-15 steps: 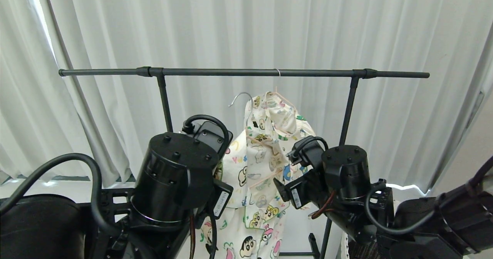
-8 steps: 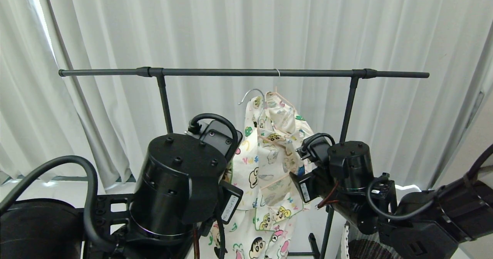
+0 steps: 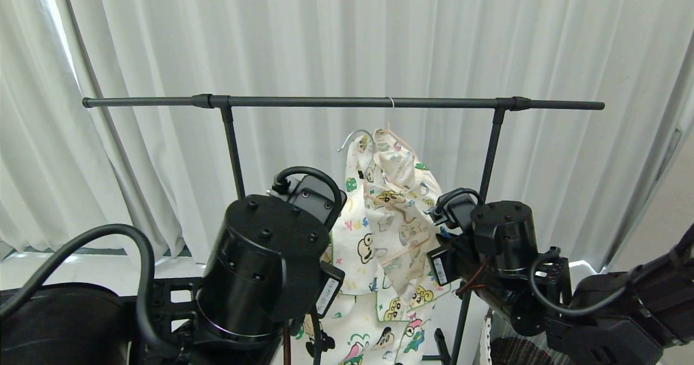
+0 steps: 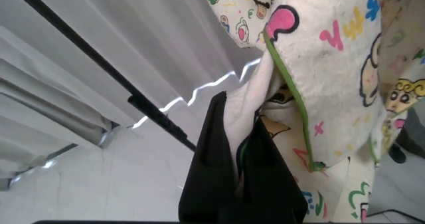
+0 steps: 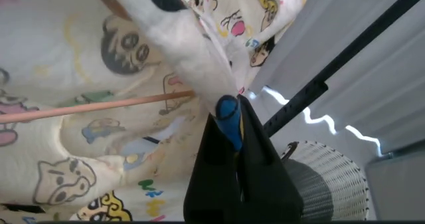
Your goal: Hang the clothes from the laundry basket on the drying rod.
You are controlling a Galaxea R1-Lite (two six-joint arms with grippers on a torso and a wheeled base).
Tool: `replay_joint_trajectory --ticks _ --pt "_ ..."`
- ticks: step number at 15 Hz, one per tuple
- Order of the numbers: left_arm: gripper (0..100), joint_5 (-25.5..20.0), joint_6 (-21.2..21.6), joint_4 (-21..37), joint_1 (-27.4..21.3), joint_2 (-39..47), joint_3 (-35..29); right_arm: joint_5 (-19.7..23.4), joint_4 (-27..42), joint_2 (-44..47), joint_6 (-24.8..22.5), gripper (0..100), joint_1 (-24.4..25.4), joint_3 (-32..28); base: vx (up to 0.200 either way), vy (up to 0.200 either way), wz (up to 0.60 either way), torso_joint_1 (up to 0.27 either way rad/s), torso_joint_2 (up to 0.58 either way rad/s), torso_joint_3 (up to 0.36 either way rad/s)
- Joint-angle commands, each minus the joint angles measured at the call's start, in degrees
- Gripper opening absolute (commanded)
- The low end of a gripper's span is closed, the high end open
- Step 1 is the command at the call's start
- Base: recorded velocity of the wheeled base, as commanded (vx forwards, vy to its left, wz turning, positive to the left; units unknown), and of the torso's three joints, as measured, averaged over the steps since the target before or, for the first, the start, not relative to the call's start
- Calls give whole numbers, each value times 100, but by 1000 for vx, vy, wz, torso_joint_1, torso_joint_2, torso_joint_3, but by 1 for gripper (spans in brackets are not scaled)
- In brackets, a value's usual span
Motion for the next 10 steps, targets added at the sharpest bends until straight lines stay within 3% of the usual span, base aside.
replay_joint_trajectory --ticks 1,3,7,10 --pt "0 350 -20 3 43 263 -24 2 0 -408 -3 0 271 55 0 0 0 0 0 0" --pt "0 614 -46 -6 175 439 -147 19 -9 -786 -3 0 710 336 0 0 0 0 0 0" --pt "0 596 -345 -6 184 535 -235 28 -18 -961 137 0 1458 432 0 0 0 0 0 0" --pt "0 561 -372 -6 166 500 -235 28 -18 -926 287 0 1712 432 0 0 0 0 0 0"
